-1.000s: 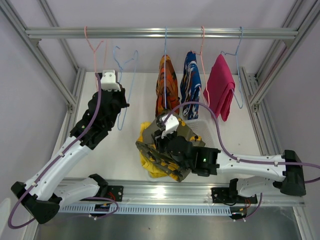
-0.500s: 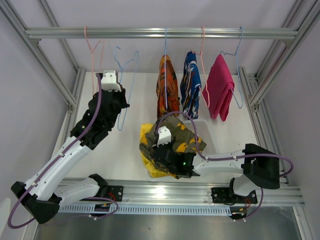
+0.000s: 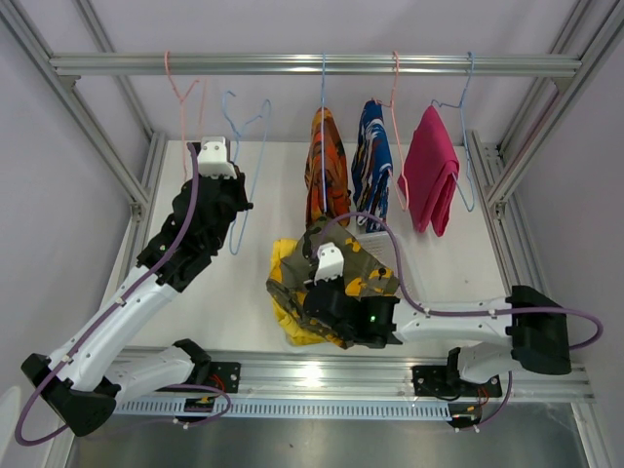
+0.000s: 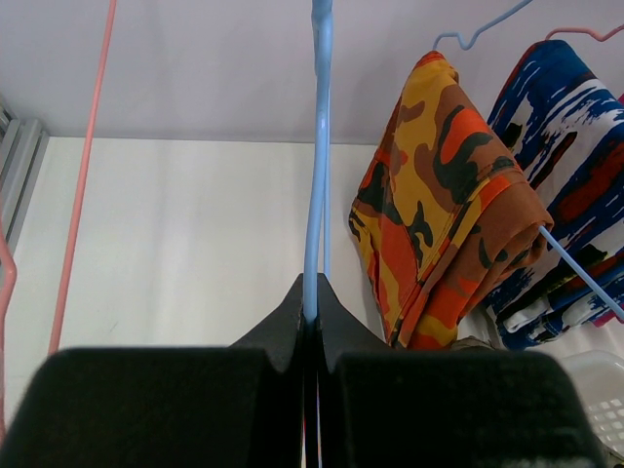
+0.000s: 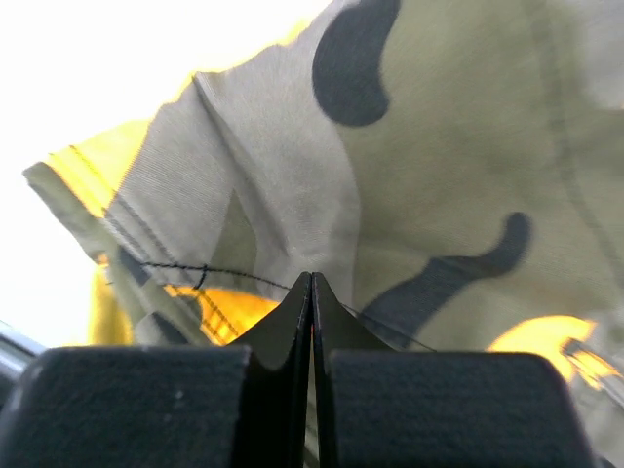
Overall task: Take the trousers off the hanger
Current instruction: Place the trousers in the bin.
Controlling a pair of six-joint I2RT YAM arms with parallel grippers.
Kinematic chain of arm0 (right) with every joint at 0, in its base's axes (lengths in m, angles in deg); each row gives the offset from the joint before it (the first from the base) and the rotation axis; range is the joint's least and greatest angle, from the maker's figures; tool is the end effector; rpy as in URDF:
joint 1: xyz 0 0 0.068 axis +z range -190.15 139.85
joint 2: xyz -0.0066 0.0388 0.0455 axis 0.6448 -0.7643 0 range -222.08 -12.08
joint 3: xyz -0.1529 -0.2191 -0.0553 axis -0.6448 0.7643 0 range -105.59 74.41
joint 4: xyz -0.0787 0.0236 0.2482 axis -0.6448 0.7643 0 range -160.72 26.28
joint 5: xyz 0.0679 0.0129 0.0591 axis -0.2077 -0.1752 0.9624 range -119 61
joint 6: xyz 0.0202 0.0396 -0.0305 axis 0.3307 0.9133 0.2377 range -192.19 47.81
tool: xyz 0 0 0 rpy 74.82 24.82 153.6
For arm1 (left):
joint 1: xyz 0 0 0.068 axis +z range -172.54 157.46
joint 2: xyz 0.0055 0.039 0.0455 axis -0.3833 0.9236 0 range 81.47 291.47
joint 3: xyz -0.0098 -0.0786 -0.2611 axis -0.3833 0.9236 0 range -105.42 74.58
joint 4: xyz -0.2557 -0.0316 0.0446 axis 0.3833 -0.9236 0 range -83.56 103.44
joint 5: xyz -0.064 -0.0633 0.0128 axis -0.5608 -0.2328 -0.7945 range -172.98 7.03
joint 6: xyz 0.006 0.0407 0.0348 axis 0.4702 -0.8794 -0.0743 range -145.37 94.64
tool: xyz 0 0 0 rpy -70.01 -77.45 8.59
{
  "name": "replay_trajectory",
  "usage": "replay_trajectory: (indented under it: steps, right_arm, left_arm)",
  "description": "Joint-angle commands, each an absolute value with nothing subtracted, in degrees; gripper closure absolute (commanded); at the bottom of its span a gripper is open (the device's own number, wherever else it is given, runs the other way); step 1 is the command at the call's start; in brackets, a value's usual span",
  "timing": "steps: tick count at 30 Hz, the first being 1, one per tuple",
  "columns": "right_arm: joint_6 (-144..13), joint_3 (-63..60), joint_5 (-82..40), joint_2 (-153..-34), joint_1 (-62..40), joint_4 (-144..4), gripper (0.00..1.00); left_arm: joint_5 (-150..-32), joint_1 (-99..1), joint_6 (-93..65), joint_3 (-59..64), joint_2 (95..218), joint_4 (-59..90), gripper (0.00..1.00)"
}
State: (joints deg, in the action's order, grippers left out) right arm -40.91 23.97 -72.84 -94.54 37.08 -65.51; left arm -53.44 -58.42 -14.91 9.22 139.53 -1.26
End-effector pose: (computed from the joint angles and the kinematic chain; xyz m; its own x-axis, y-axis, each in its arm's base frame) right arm 0.0914 0.2912 0.2359 -0.4162 -0.1423 -0.8980 -0.4276 0.9023 0.0553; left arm 0.1884 -0.1147 0.4147 -0.1233 -0.1056 -0.9867 0.0932 0.9887 -0.1175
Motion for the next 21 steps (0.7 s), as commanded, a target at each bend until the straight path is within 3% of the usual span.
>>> replay_trajectory:
  steps: [1, 21]
  right_arm:
    - [-39.85, 21.14, -77.34, -89.78, 37.81, -59.39, 1.0]
    - [-25.96, 34.95, -79.36, -87.76, 38.16, -56.75, 1.0]
  left_arm:
    - [-54.32, -59.01, -15.26, 7.17, 138.95, -0.36, 0.99]
    - [-53.54, -59.1, -15.7, 7.27, 139.56, -0.18, 1.0]
